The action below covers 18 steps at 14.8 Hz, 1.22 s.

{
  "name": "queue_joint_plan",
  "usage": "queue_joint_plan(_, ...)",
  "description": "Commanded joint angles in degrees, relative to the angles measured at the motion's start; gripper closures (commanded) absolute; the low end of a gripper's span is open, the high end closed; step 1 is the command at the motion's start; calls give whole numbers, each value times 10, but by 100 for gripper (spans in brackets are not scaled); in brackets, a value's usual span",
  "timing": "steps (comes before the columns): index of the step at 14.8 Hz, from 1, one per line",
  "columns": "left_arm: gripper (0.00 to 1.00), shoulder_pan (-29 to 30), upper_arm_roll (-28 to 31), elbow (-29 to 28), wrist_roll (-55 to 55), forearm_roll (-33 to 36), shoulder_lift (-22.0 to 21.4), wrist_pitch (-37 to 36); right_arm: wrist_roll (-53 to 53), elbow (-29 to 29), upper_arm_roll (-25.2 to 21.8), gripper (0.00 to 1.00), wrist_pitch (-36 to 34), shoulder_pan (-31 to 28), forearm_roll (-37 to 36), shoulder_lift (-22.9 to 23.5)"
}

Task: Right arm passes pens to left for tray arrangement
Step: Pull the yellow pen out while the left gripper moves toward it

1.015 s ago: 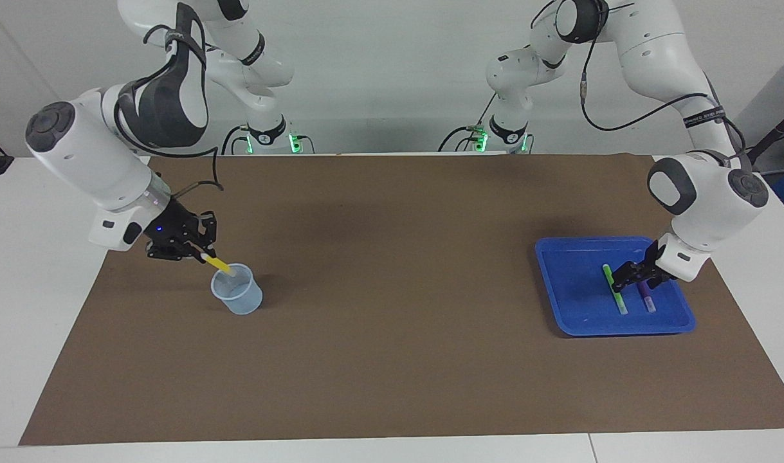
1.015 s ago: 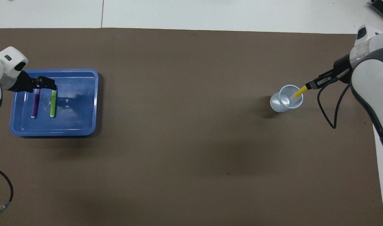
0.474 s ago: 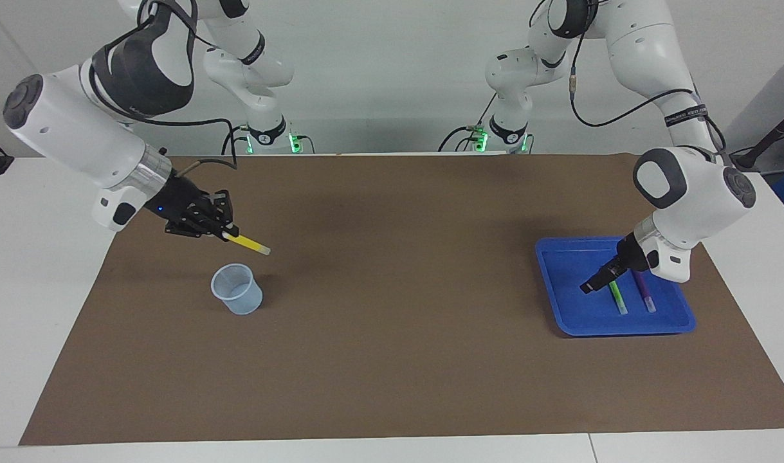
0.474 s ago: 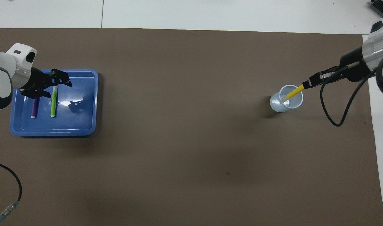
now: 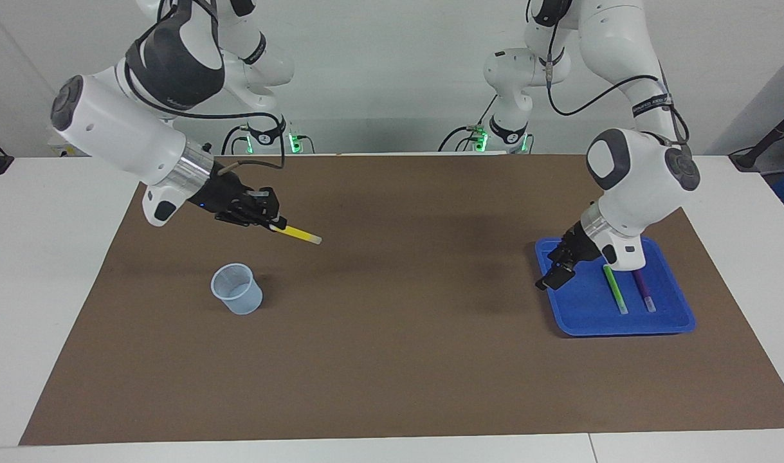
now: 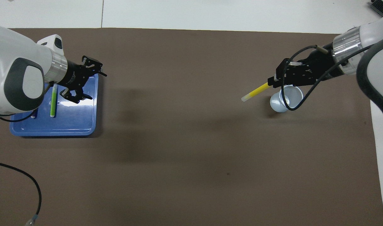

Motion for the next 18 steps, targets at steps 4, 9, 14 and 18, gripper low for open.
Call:
queue_joint_plan(4,0,-105,10,-6,-276,-8,-34,6,75,-42,5,85,66,27,85,-16)
queue_joint_plan(9,0,-182,11,1,-513,-17,-48,41,102,-79,5,85,133,64,99,-30)
queue_joint_plan(14,0,-246,10,-2,-718,-17,-41,154,152,-80,4,87,154,96,98,-31)
queue_joint_plan(18,0,-274,11,-3,-748,-17,-40,180,156,-79,4,88,156,97,96,-31)
